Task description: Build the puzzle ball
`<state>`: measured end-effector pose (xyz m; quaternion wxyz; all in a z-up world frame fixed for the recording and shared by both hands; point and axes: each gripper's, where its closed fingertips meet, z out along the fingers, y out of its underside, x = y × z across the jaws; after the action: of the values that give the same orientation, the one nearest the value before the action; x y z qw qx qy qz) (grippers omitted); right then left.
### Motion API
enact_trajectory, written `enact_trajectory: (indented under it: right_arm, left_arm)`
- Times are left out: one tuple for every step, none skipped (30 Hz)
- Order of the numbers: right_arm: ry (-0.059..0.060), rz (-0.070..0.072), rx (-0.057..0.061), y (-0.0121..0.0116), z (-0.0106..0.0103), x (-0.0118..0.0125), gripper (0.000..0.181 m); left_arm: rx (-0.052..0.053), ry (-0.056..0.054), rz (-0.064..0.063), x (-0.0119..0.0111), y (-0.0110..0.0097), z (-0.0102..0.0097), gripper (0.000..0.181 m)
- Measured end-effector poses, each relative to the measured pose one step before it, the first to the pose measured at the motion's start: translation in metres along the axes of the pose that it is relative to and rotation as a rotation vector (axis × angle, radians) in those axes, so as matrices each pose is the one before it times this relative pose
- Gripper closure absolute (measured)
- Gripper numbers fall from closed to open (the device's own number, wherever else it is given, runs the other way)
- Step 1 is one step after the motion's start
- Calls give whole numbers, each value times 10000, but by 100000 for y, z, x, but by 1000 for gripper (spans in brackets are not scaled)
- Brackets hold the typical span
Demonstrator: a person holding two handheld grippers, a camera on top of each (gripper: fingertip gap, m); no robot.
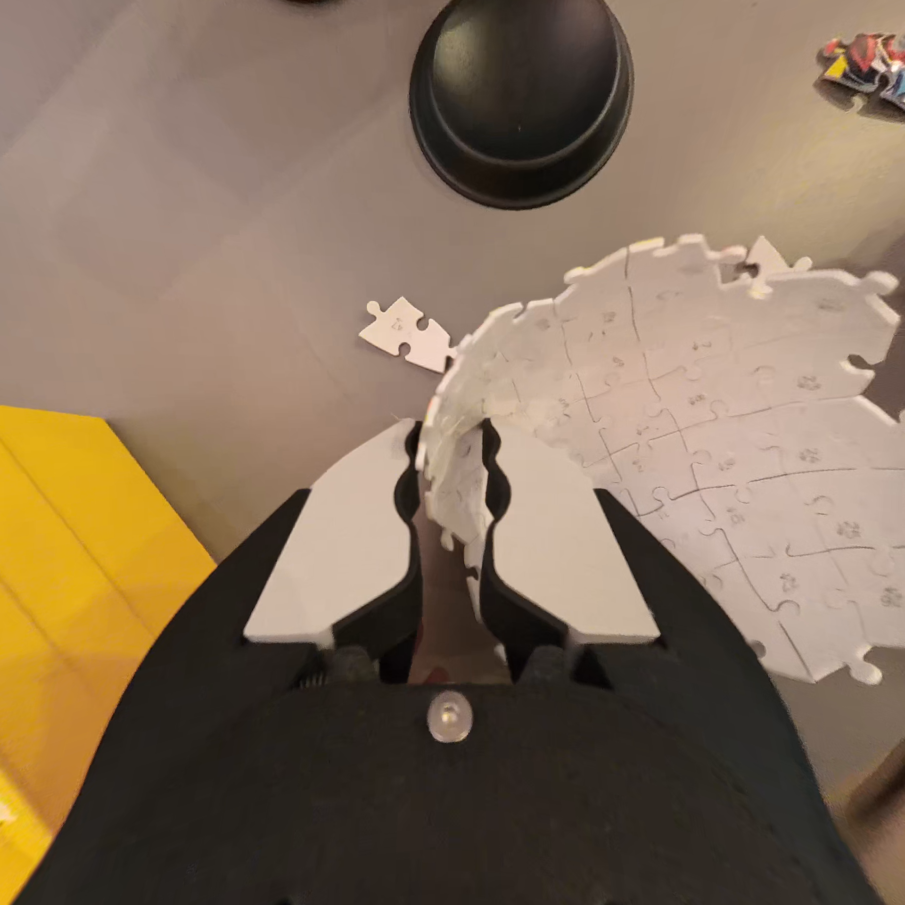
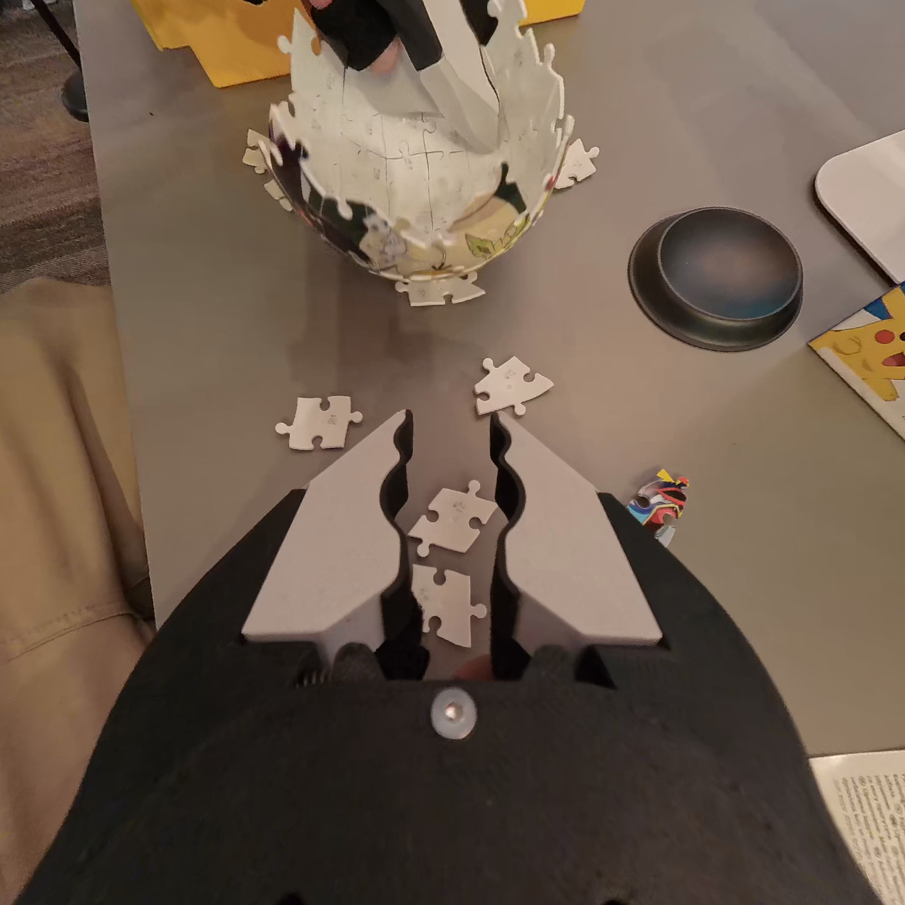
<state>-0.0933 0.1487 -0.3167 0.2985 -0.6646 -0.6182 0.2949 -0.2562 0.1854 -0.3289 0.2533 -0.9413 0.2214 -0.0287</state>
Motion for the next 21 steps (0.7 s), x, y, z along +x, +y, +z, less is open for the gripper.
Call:
enact_trajectory:
  right_arm:
    - [-1, 25, 15, -7, -24, 64, 151]
    - [-4, 21, 12, -4, -26, 52, 151]
    - [6, 11, 4, 11, -19, 52, 151]
    - [9, 7, 0, 10, -14, 58, 151]
    - [5, 12, 4, -2, -3, 49, 151]
    - [-2, 17, 12, -22, -18, 36, 151]
    - [-2, 11, 5, -4, -17, 21, 151]
    - [2, 7, 6, -4, -17, 18, 151]
    - [-2, 14, 11, -13, -13, 18, 151]
    - [-4, 14, 8, -2, -23, 16, 151]
    - [2, 5, 4, -8, -25, 9, 151]
    - [7, 5, 4, -1, -19, 17, 151]
    - [0, 12, 11, -13, -27, 23, 151]
    - [-12, 17, 15, -26, -17, 2, 151]
    - [-15, 21, 15, -20, -24, 5, 151]
    - [-10, 17, 12, -15, -12, 16, 151]
    - [-5, 15, 3, 6, -12, 25, 151]
    - [-7, 20, 7, 5, -17, 29, 151]
    - [-15, 29, 11, -2, -14, 21, 151]
    - [-16, 30, 10, 6, -22, 29, 151]
    - [-10, 28, 18, -8, -45, 40, 151]
  left_arm:
    - [32, 8, -48, -19, 18, 85, 159]
    - [14, 74, -63, 25, 19, 7, 160]
    - [64, 87, -26, 53, -38, -81, 162]
    - [108, 97, -54, 76, -104, -116, 164]
    - [103, 126, -84, 119, -102, -96, 167]
    - [50, 106, -83, 91, -31, -67, 168]
    - [42, 59, -36, 39, -28, -69, 169]
    - [60, 53, -2, 55, -48, -70, 170]
    - [55, 70, -20, 68, -19, -78, 170]
    - [44, 104, -84, 57, -12, -85, 171]
    - [128, 157, -115, 81, -92, -100, 172]
    - [152, 134, -124, 46, -107, -126, 173]
    - [107, 65, -88, -29, -36, -121, 173]
    - [52, 67, -37, 20, 18, -94, 174]
    - [105, 125, -12, 129, -83, -105, 175]
    - [140, 146, -11, 198, -154, -122, 175]
    - [69, 86, -51, 116, -62, -78, 175]
    - [47, 62, -5, 83, -28, -80, 176]
    - [106, 136, 29, 227, -115, -110, 177]
    - [155, 166, 38, 302, -174, -112, 177]
    - [69, 75, 20, 161, -43, -91, 177]
